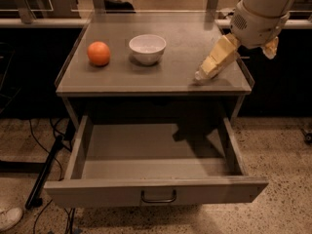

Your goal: Place water bottle into top drawer

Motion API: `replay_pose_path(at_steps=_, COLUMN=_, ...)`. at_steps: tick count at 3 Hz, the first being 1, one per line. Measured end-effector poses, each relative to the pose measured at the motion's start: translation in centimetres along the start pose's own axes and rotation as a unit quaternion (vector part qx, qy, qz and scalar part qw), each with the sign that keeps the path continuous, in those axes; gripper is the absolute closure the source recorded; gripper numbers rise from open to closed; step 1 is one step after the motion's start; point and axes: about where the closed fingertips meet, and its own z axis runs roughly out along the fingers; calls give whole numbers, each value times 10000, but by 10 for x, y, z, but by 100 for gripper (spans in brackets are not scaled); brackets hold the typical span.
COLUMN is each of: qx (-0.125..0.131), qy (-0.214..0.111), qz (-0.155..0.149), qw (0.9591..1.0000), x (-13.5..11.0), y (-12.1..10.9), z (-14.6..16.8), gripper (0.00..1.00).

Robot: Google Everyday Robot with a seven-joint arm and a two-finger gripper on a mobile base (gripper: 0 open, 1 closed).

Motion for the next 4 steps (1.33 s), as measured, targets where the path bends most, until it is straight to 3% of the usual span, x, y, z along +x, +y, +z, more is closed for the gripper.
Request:
replay_pose_path(at_steps=1, qx=82, qy=120, qz=644, qw=9978, x=-21, y=-8, z=11, gripper=0)
replay_pose_path(at_steps=3, qx=-20, qy=-106, qz=624, qw=9980, x=-39, y=-2, z=15, gripper=0)
replay_pose_path(at_steps=4, qx=-137, qy=-27, qz=918, qw=9957, x=-61, y=1, z=25, gripper=0)
